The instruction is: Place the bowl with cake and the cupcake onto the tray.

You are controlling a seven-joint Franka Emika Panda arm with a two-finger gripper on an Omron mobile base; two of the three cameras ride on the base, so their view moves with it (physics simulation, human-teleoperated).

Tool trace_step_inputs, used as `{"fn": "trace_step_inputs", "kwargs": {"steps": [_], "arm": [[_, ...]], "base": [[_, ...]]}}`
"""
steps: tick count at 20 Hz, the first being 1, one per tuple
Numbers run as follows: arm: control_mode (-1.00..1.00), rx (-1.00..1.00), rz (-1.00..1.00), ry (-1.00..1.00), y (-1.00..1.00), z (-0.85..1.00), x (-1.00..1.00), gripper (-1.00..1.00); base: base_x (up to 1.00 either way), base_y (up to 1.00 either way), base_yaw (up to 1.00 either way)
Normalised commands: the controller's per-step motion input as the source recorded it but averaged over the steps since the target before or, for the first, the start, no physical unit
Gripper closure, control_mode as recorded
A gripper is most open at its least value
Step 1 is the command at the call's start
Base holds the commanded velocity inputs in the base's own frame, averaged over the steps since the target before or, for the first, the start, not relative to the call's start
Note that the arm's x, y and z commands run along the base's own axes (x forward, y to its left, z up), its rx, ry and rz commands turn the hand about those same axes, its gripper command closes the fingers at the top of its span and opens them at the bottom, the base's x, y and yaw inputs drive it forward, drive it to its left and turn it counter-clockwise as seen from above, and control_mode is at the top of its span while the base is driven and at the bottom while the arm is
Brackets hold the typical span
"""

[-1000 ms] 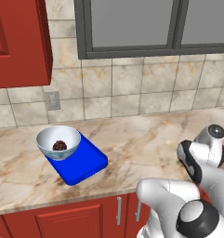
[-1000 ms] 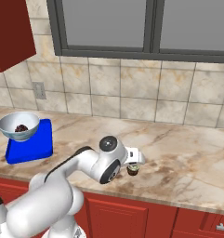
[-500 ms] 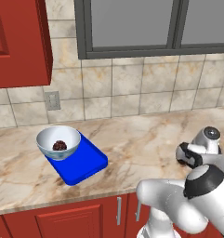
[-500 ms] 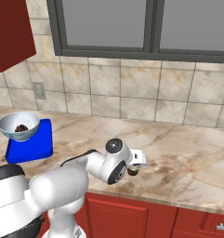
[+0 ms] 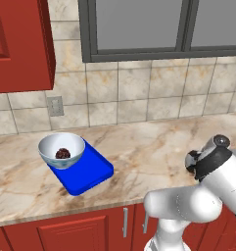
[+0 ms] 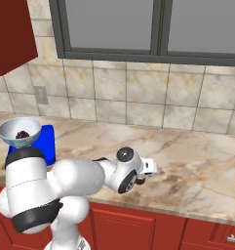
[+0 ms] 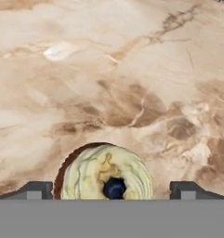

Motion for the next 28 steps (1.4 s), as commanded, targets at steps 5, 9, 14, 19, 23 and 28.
{"fn": "trace_step_inputs", "kwargs": {"steps": [5, 9, 14, 19, 23, 28], "arm": [[-1.0, 0.0, 0.0, 0.06, 0.0, -0.2, 0.28, 1.0], [-1.0, 0.0, 0.0, 0.04, 0.0, -0.19, 0.14, 1.0], [-1.0, 0.0, 0.0, 0.0, 0.0, 0.04, 0.0, 1.0], [-1.0, 0.01, 0.0, 0.0, 0.12, 0.55, -0.02, 1.0], [-1.0, 0.05, 0.04, 0.0, 0.35, 0.45, 0.0, 1.0], [-1.0, 0.07, 0.07, 0.0, 0.5, 0.33, 0.0, 1.0]], "base": [[0.0, 0.0, 0.0], [0.0, 0.0, 0.0], [0.0, 0.0, 0.0], [0.0, 0.0, 0.0], [0.0, 0.0, 0.0], [0.0, 0.0, 0.0]]}}
